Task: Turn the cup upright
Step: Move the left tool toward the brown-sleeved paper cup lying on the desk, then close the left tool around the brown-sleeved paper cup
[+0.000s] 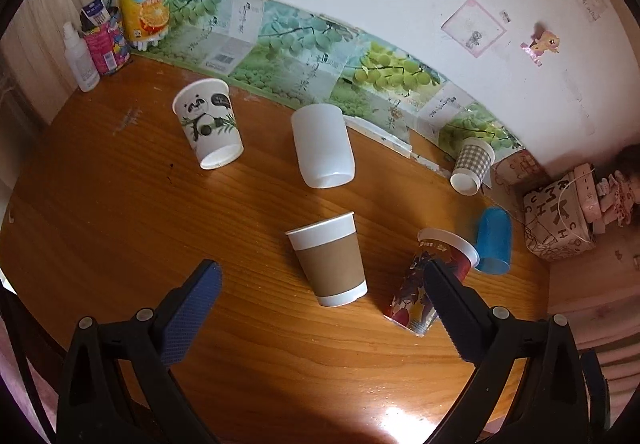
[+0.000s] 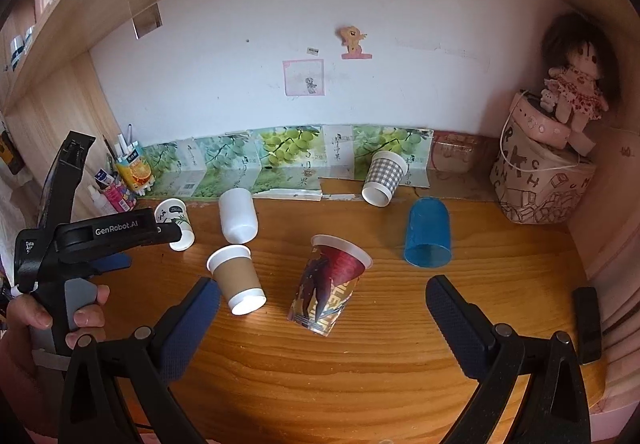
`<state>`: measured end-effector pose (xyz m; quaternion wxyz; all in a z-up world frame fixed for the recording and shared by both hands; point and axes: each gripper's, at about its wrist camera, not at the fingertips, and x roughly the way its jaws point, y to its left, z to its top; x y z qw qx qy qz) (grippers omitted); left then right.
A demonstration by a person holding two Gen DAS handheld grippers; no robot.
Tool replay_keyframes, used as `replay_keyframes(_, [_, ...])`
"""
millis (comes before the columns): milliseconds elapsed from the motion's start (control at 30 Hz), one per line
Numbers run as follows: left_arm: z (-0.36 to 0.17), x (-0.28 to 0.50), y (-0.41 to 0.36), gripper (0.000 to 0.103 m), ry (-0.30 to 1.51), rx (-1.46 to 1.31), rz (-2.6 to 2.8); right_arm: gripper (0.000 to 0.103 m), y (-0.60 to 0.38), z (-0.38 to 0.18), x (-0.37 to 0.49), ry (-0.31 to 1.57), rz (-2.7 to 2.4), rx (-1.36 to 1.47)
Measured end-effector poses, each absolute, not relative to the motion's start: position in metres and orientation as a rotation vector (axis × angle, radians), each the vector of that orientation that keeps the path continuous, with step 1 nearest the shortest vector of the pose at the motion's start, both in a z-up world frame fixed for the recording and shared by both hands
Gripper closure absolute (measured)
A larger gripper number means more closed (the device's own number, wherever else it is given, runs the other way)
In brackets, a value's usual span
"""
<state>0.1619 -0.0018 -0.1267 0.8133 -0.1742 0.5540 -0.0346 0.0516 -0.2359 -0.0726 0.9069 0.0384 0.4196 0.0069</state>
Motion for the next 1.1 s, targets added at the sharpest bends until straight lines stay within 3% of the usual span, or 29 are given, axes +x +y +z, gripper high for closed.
replay_keyframes(533, [-0.197,0.186,-0.04,0.005,1.337,-0.38,0.075,0.0,-0.296,-0.102,0.083,0.988,0.089,0.115])
replay_keyframes(833, [-0.233,0.196,-0.043,0.012,1.388,-0.415,0.146,0.0,-0.307,-0.119,0.095,1.043,0.112,0.129])
replay_keyframes(1100, [-0.255,0.199,-0.044,0.028,1.432,-0.473,0.156,0.0,-0.311,-0.126,0.098,1.068,0.129,0.12])
